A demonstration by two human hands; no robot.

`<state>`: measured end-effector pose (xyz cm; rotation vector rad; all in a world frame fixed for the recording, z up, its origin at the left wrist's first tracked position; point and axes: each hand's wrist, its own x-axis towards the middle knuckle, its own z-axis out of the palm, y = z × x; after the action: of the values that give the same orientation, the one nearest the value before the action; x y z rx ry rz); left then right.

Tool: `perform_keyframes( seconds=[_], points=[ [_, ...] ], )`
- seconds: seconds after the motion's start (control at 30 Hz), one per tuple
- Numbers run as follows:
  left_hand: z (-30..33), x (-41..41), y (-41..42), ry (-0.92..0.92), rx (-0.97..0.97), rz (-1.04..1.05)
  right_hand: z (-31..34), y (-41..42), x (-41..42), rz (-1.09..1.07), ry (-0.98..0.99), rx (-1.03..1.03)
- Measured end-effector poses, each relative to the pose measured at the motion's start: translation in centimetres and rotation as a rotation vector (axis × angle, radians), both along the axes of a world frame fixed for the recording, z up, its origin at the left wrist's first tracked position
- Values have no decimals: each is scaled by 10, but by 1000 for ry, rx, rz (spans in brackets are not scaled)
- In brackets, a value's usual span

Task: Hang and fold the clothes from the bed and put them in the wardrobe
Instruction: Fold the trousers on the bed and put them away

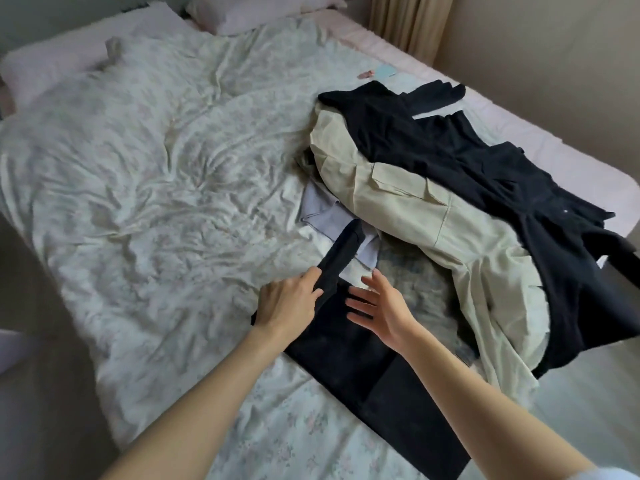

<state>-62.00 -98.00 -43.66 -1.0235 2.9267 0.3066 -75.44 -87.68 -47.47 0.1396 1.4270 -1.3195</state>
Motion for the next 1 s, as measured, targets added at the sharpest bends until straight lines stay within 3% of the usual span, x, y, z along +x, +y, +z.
perform_keyframes(
  seconds=[0.1,0.17,0.4,0.8,0.87,1.0],
  points=[
    [-11,-1,26,53,216,-129,-8,24,-8,-53,-33,-63],
    [-21,-3,43,-6,321,-206,-13,43,-11,-56,-29,-69],
    [-69,-1,94,-344,531,-358,-47,91,-2,-48,91,237],
    [-132,39,101,-414,484,59,-86,130,3,14,97,459],
    [-138,39,94,-458,475,75,-93,136,8,63,229,575],
    [-149,34,76,-437,435,174,-99,131,16,273,971,654]
  ],
)
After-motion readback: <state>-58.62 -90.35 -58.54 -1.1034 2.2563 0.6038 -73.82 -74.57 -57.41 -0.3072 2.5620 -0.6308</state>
